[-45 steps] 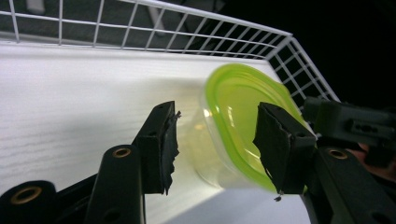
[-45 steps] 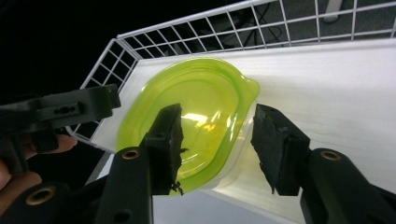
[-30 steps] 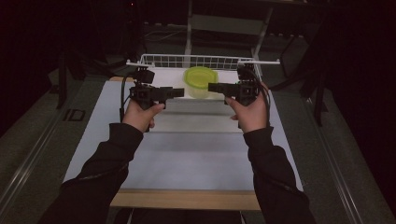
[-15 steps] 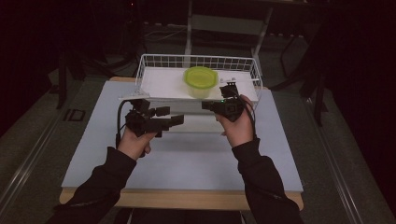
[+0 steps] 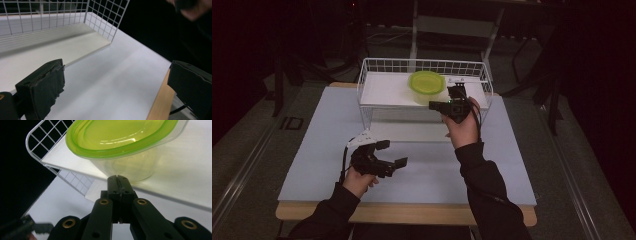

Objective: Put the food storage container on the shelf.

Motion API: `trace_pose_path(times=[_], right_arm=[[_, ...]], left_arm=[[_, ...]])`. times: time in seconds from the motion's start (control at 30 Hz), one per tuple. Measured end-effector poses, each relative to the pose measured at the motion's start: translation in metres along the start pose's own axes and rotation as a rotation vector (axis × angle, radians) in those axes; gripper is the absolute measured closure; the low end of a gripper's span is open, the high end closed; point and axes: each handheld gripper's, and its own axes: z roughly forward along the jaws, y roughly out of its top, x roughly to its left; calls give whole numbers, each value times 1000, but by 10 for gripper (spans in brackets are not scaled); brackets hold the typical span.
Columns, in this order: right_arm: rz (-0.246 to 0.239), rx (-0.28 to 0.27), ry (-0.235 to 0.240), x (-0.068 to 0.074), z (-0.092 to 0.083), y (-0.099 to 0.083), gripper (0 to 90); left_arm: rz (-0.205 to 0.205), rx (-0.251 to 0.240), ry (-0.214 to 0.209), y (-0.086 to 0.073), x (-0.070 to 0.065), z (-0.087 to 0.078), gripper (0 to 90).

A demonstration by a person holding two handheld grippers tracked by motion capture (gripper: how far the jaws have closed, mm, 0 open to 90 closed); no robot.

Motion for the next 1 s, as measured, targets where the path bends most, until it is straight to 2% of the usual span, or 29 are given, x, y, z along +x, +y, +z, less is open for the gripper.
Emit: trace_pose_path(times=[0.2,0.37,0.53,0.73,0.93,1.0], right_arm=[[8,-5,-9,0,9,5,886],[13,-4,-14,-2,14,9,874],[41,-20,-14,-8,16,13,855],[54,-14,-21,-12,20,15,842],[28,-21,-8,-5,11,10,827],[-1,-25,9,1,0,5,791]], left_arm=[[44,-4,7,-10,-4,2,20],[44,-3,10,-13,-4,1,20],[31,-8,5,-14,-2,1,20],[37,-9,8,-14,-1,0,20],[37,-1,12,-15,-1,-1,20],[38,-4,13,-14,-1,-2,20]])
